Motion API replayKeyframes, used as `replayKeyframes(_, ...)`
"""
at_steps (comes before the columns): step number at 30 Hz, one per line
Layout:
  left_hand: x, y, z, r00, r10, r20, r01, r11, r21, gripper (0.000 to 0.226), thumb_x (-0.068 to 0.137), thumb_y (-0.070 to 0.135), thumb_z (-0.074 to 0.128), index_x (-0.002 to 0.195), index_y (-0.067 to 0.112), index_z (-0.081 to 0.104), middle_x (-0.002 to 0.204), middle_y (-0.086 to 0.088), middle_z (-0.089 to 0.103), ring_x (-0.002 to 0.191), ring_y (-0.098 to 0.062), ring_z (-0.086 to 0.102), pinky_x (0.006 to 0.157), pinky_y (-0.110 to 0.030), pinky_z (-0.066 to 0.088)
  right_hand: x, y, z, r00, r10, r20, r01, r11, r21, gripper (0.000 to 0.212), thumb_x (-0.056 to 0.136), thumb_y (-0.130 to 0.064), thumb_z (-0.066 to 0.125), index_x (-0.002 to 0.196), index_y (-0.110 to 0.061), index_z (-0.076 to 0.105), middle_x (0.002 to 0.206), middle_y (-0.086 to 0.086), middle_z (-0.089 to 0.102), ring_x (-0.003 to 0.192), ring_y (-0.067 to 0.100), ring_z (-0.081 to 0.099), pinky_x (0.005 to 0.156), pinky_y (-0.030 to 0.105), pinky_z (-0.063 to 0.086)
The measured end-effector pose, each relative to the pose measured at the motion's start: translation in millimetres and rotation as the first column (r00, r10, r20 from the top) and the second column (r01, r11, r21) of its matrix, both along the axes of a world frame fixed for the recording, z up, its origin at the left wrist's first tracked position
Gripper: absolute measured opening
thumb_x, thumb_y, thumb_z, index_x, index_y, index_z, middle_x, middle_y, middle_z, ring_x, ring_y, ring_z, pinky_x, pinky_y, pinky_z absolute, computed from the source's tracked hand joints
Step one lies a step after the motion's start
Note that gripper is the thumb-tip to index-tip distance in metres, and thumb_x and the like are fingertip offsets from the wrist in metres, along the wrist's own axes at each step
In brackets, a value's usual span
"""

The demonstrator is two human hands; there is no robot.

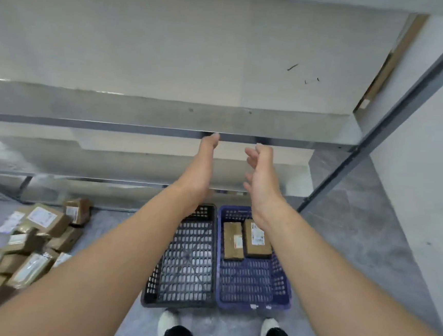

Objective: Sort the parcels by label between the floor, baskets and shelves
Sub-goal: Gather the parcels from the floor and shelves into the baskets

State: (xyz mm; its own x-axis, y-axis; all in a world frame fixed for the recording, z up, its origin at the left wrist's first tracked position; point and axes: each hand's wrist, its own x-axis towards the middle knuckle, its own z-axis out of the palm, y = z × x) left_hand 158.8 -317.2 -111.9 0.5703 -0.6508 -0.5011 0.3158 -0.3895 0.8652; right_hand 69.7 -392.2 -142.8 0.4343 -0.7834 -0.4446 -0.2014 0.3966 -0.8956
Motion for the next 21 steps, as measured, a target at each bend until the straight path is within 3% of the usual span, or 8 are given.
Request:
replayKeyframes(4,-9.8,15.1,51.3,0.990,0.114,0.088,-0.106,0.991,-0.086,0.060,0.102,0.063,0.026,0.155,0.038,0.037,0.166,0.007,0.025,0.150,-0.027,0.026,0.116,-0.056,0.034,0.2,4.0,59.3,0.986,0.156,0.051,-0.150,0.984,-0.097,0.060,0.106,-0.060,0.039,0.154,-0.028,0.057,0.160,-0.004,0.052,0.145,0.022,0.047,0.123,0.047,0.035)
replayKeyframes(7,-19.4,30.1,72.7,0.957,0.245,0.154,-0.227,0.966,-0.126,0.058,0.100,0.065,0.027,0.152,0.042,0.041,0.163,0.010,0.029,0.147,-0.025,0.030,0.109,-0.052,0.040,-4.6,16.9,89.6,0.953,0.296,0.061,-0.285,0.948,-0.145,0.081,0.084,-0.069,0.038,0.153,-0.030,0.059,0.157,-0.005,0.052,0.145,0.022,0.047,0.123,0.048,0.036)
replayKeyframes(9,-30.3,44.7,85.5,0.931,0.327,0.159,-0.306,0.941,-0.144,0.058,0.099,0.066,0.026,0.150,0.043,0.041,0.163,0.011,0.029,0.147,-0.026,0.030,0.107,-0.052,0.041,-8.7,26.4,104.0,0.927,0.369,0.066,-0.354,0.921,-0.164,0.084,0.079,-0.070,0.036,0.149,-0.031,0.061,0.154,-0.006,0.054,0.143,0.021,0.049,0.122,0.047,0.036)
replayKeyframes(12,-48.5,72.7,98.6,0.884,0.437,0.164,-0.416,0.897,-0.148,0.061,0.097,0.067,0.028,0.151,0.042,0.041,0.164,0.008,0.028,0.147,-0.027,0.030,0.111,-0.053,0.039,-14.3,43.0,116.4,0.886,0.456,0.086,-0.439,0.884,-0.161,0.079,0.079,-0.070,0.039,0.142,-0.030,0.065,0.148,-0.007,0.057,0.139,0.021,0.051,0.116,0.044,0.039)
replayKeyframes(15,-63.7,109.7,106.7,0.825,0.542,0.161,-0.524,0.840,-0.142,0.063,0.094,0.071,0.030,0.150,0.042,0.042,0.165,0.005,0.027,0.147,-0.028,0.031,0.113,-0.053,0.039,-15.3,68.4,123.1,0.826,0.555,0.097,-0.537,0.828,-0.164,0.061,0.096,-0.066,0.042,0.137,-0.029,0.066,0.137,-0.008,0.061,0.135,0.021,0.053,0.112,0.042,0.040)
replayKeyframes(18,-74.0,155.9,112.0,0.766,0.626,0.147,-0.609,0.780,-0.142,0.074,0.084,0.077,0.033,0.150,0.044,0.042,0.165,0.007,0.027,0.147,-0.027,0.030,0.113,-0.054,0.038,-12.0,105.5,125.0,0.757,0.646,0.098,-0.629,0.761,-0.159,0.066,0.089,-0.067,0.042,0.138,-0.030,0.066,0.139,-0.007,0.060,0.134,0.020,0.053,0.113,0.043,0.042)
replayKeyframes(21,-78.7,206.1,110.5,0.701,0.699,0.140,-0.683,0.715,-0.150,0.071,0.087,0.078,0.033,0.149,0.045,0.044,0.159,0.010,0.033,0.139,-0.023,0.037,0.113,-0.054,0.039,-3.9,149.3,124.1,0.687,0.722,0.085,-0.706,0.691,-0.157,0.040,0.106,-0.053,0.042,0.129,-0.031,0.067,0.125,-0.009,0.062,0.127,0.020,0.055,0.101,0.039,0.042)
